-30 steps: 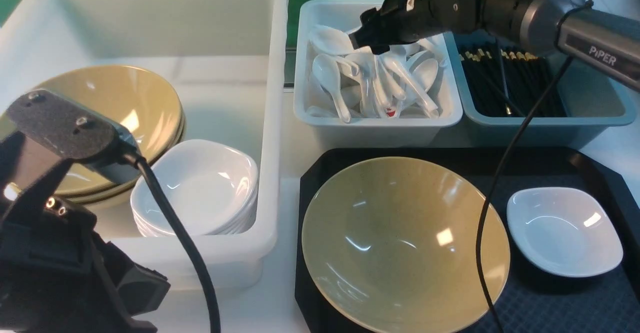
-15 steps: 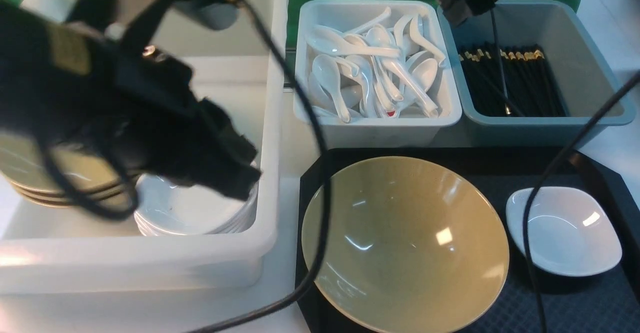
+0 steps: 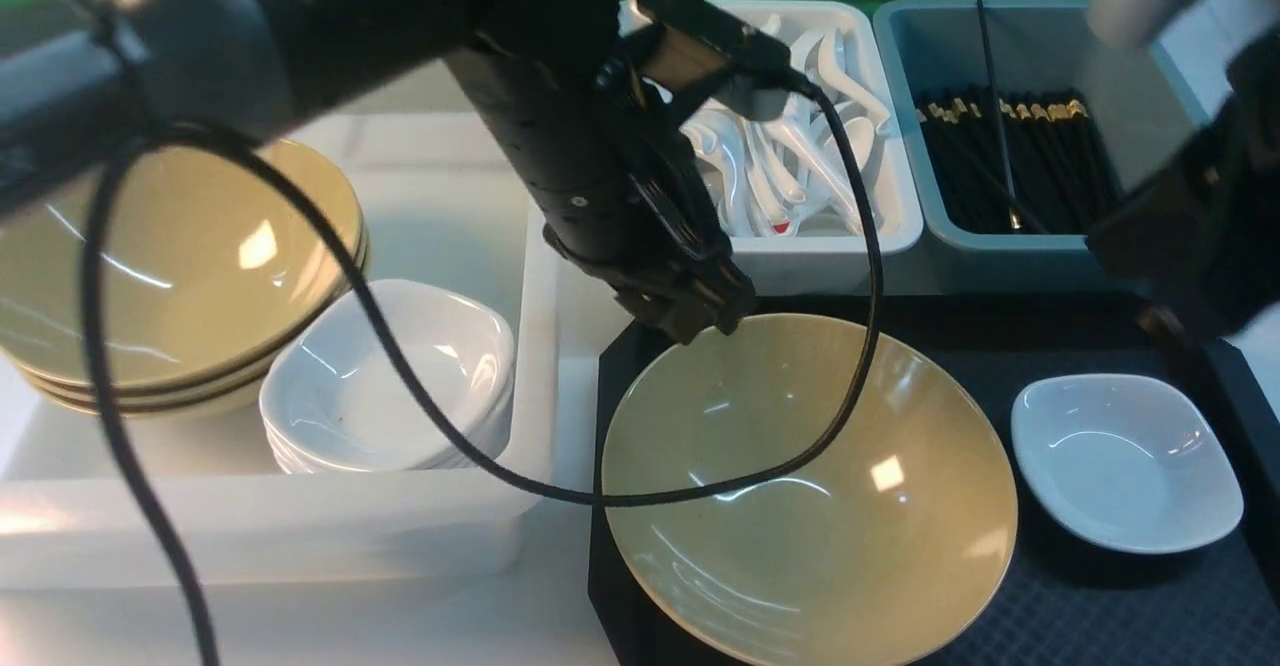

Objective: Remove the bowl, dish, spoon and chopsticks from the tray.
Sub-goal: Use the left arm to grab the yellow noodle bowl on the left, then use the left arm to put the noodle bowl into the large storage box on the left

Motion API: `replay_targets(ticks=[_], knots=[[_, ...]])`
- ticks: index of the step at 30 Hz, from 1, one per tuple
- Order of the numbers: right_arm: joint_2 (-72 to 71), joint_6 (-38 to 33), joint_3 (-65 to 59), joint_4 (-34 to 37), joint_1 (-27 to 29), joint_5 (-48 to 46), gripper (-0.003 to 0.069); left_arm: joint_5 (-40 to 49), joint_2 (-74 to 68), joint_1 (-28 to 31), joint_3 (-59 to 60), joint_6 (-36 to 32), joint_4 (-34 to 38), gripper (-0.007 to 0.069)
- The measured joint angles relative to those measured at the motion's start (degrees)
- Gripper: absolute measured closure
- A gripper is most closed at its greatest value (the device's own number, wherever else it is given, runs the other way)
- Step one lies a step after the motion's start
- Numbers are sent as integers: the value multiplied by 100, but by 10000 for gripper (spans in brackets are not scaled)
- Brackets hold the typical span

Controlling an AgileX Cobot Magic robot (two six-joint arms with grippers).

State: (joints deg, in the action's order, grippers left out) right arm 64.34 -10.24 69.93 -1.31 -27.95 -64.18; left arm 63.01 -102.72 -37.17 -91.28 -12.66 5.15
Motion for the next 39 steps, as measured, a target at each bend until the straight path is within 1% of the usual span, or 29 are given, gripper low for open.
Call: replay_targets(ticks=[1,2,4,8,10,12,14,15,17,19,21,23,24,25,26,27,28,30,31,35,36,38,39], knots=[[-34,0,-43,0,0,8,524,-19,-31,0,0,-4,-5,302],[-254,4,-319,0,0,9,524,-177,-233,0,0,-16,-60,265],[-481,4,-627,0,-4,31,524,-397,-496,0,0,-9,-152,232],[-735,54,-907,0,-4,43,523,-661,-940,0,-5,205,-180,225],[-761,109,-927,0,-4,51,521,-705,-1130,0,-5,271,-139,253],[-772,138,-927,0,-4,105,519,-709,-1249,0,-5,294,-97,309],[-772,138,-927,0,-4,161,517,-709,-1307,-1,-5,294,-59,400],[-772,138,-934,0,-4,188,516,-709,-1307,-1,-5,294,-38,460],[-772,138,-934,0,-4,243,515,-615,-1226,-1,-52,294,113,520],[-772,138,-934,0,-4,281,512,-551,-1165,-1,-76,294,162,541],[-772,138,-934,0,-4,361,510,-275,-974,-6,-170,276,330,589],[-772,138,-934,0,-4,418,510,25,-656,-8,-255,137,432,615],[-772,138,-934,0,-4,447,510,188,-417,-8,-302,37,495,618],[-772,138,-934,0,-4,476,510,258,-70,0,-337,-207,386,617],[-772,138,-934,0,-4,477,509,282,-5,0,-338,-207,371,617],[-772,138,-934,6,-4,520,510,437,418,82,-356,-303,353,617],[-772,138,-934,14,-4,550,510,532,857,220,-386,-324,372,618],[-772,76,-910,132,-4,686,510,669,1785,763,-412,-165,399,621],[-772,-36,-868,292,-4,745,510,692,2172,1184,-373,-21,393,623],[-670,-772,-486,1163,-4,854,510,439,3289,3362,296,302,370,624],[-652,-915,-428,1324,-4,877,510,365,3441,3704,493,300,386,624],[-591,-1145,-282,1566,-4,929,510,208,3645,4605,917,258,519,622],[-550,-1253,-203,1667,-4,965,510,150,3732,5153,1179,175,736,622]])
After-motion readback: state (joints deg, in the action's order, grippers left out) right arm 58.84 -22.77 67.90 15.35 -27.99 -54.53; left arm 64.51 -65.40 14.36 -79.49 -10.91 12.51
